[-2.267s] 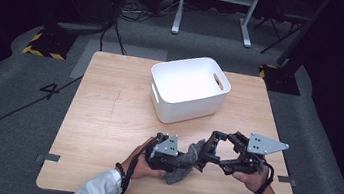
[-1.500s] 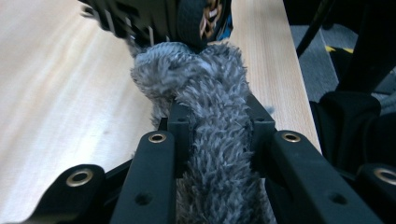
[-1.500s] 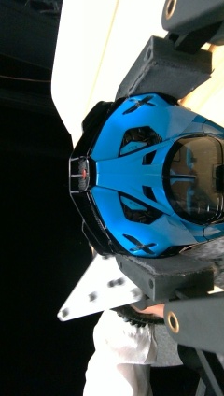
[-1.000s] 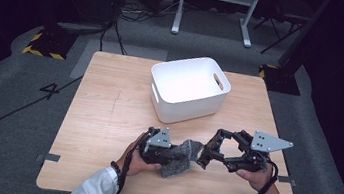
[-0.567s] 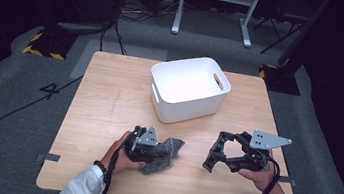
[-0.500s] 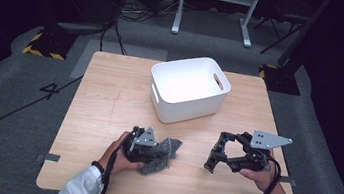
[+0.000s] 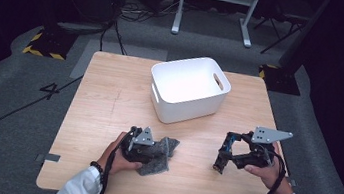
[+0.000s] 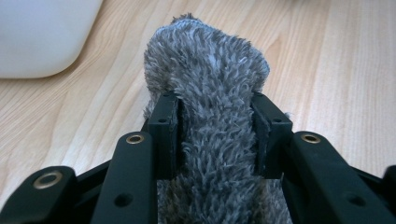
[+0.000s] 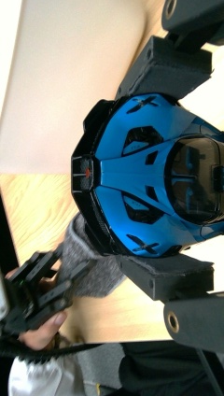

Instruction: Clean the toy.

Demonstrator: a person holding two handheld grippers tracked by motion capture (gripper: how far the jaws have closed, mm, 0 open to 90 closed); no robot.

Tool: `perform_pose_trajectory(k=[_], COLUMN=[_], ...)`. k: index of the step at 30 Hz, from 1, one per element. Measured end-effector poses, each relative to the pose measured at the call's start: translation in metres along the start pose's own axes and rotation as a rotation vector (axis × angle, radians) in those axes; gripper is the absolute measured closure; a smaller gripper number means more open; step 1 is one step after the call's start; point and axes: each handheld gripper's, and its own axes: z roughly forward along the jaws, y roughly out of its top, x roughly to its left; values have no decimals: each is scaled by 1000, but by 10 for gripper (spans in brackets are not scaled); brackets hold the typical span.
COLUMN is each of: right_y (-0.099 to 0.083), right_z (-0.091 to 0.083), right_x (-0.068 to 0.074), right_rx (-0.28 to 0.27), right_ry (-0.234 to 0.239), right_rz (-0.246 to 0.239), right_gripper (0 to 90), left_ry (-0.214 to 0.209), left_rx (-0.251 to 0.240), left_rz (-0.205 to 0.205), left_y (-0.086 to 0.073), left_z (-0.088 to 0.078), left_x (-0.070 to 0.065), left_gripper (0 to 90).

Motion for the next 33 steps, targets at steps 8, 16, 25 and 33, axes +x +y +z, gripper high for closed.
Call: perform_pose_trajectory(k=[8,16,25,33], right_y=[-3,-2,1,-10], right_z=[4,23,50,94], right_x=[-1,1,0,4], right_rx=[35,163,187,378], right_ry=[-19,-30,17,31], right_rz=[3,-29,-24,-90], right_gripper=[265,264,259,260], left_ry=[-1,27,51,76], left_rx=[20,0,-32,-36], left_rz=[24,-37,-38,-56], left_y=[3,3,8,7], left_z=[6,7,0,-4], left_x=[-5,-3,-5,-1], left_gripper=[570,206,169,169])
